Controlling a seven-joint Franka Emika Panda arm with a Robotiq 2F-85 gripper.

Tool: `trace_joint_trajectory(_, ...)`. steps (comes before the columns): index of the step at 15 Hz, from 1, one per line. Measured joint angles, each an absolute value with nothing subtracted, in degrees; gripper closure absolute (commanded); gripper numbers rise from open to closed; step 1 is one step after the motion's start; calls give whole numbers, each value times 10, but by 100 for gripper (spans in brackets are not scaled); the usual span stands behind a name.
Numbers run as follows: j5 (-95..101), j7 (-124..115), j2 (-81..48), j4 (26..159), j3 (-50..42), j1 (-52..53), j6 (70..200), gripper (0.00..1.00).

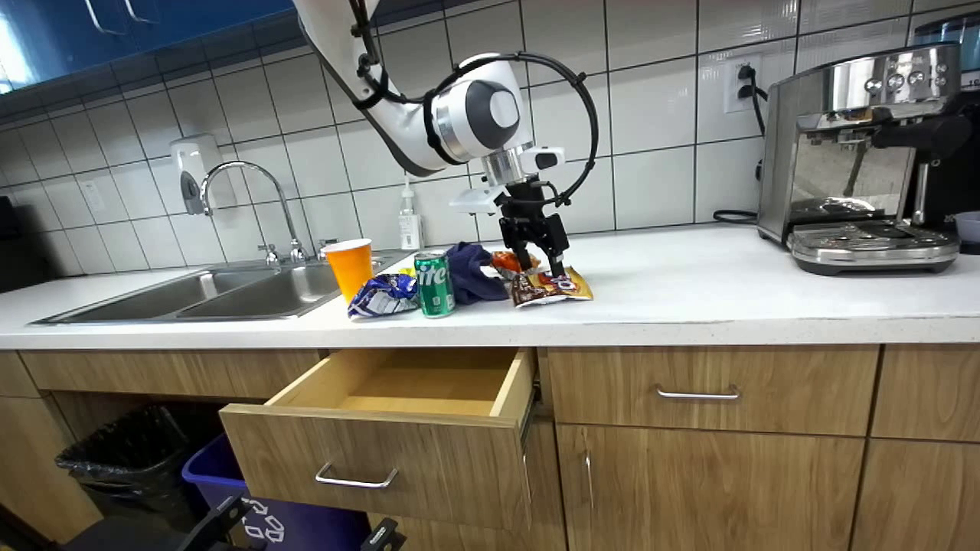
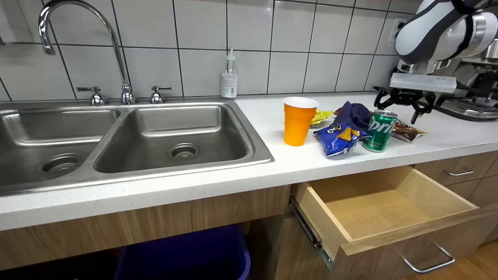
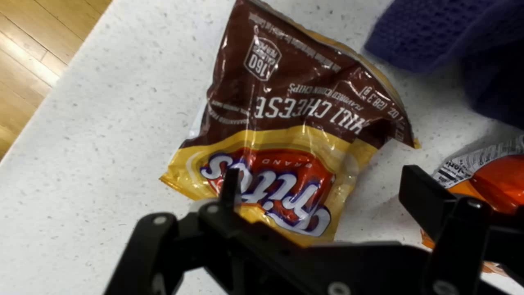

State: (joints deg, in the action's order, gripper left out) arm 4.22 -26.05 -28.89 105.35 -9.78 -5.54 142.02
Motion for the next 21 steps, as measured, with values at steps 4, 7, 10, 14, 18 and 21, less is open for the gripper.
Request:
trace_joint_trajectory(4, 42, -260, -290, 1051, -100, -55, 1416, 58)
trace_joint_trajectory(7, 42, -260, -290, 1051, -104, -55, 1413, 82)
trace_joint_trajectory(10, 42, -260, -291, 1051, -105, -55, 1412, 98)
trace_joint_trajectory(14, 42, -260, -291, 1049, -105, -55, 1412, 97)
trace_joint_trajectory(18, 42, -260, -290, 1044, -105, -51, 1412, 100)
trace_joint_trajectory(21, 43, -260, -290, 1044, -106, -47, 1412, 100)
